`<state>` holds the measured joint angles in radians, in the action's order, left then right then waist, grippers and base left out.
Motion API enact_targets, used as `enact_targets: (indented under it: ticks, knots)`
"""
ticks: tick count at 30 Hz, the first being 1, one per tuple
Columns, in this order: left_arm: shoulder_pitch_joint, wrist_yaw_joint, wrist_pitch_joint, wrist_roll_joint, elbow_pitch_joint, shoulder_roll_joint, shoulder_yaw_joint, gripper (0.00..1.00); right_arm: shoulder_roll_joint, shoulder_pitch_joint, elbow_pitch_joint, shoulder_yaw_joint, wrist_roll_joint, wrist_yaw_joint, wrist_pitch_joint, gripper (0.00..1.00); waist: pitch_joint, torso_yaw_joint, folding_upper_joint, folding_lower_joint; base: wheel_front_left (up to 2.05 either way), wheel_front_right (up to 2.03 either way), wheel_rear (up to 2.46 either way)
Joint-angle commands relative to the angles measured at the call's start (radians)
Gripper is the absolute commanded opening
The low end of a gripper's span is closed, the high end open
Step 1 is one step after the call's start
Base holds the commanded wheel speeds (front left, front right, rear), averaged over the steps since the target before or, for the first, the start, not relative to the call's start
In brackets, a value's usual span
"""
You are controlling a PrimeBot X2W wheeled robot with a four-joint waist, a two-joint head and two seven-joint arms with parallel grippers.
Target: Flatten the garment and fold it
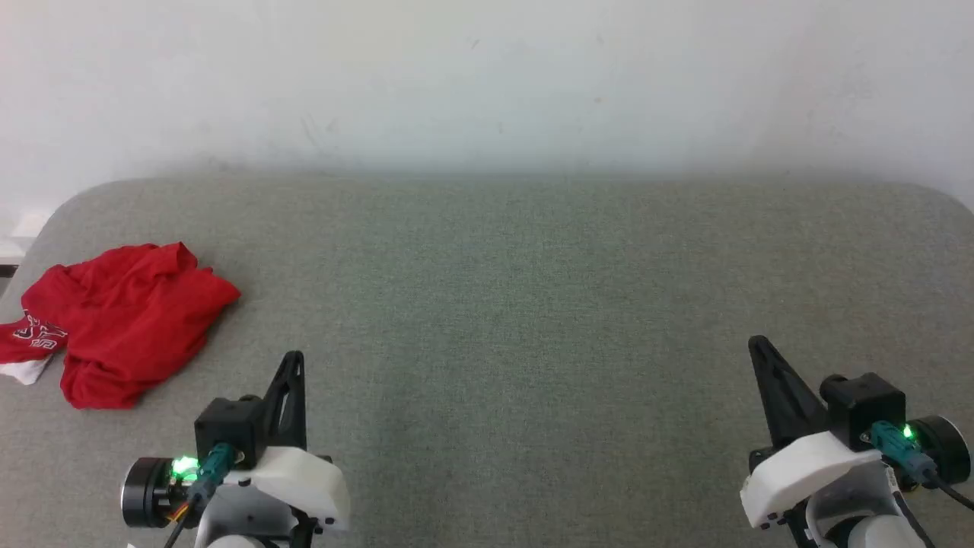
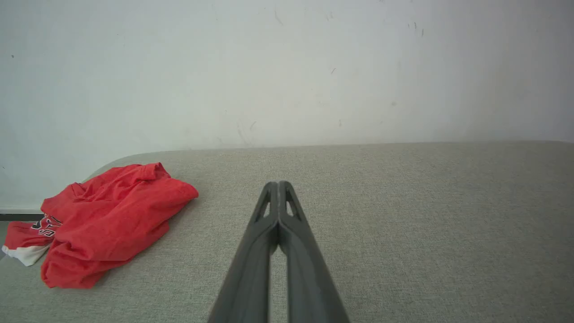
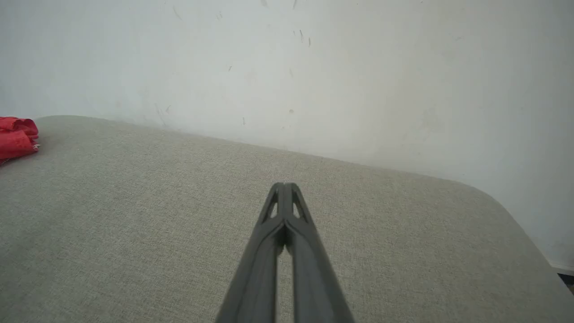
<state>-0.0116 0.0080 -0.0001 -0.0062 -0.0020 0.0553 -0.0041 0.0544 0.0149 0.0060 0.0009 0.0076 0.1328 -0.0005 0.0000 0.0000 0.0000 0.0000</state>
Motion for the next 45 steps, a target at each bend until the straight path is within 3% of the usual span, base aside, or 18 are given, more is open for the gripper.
enact_targets:
  ticks: [1, 2, 3, 28, 45]
  knots:
    - [0.012, -0.008, 0.000, 0.006, 0.002, -0.005, 0.004, 0.00, -0.004, -0.015, -0.006, -0.001, -0.008, -0.002, 0.000, 0.00, 0.000, 0.000, 0.0000, 0.0000, 0.00, 0.00, 0.00]
    - [0.012, -0.008, 0.000, 0.006, 0.002, -0.005, 0.004, 0.00, -0.004, -0.015, -0.006, -0.001, -0.008, -0.002, 0.000, 0.00, 0.000, 0.000, 0.0000, 0.0000, 0.00, 0.00, 0.00]
    - [0.000, 0.000, 0.000, 0.000, 0.000, 0.000, 0.000, 1.00, 0.000, 0.000, 0.000, 0.000, 0.000, 0.000, 0.000, 1.00, 0.000, 0.000, 0.0000, 0.0000, 0.00, 0.00, 0.00]
    - [-0.018, 0.004, -0.045, -0.023, 0.008, -0.001, -0.010, 1.00, 0.000, 0.019, 0.012, -0.047, 0.039, 0.000, -0.044, 1.00, 0.002, 0.007, 0.0000, 0.0000, 0.00, 0.00, 0.00]
    - [-0.032, 0.012, -0.080, -0.045, 0.012, -0.001, -0.019, 1.00, -0.001, 0.029, 0.007, -0.066, 0.056, -0.001, -0.080, 1.00, 0.011, 0.063, 0.0000, 0.0000, 0.00, 0.00, 0.00]
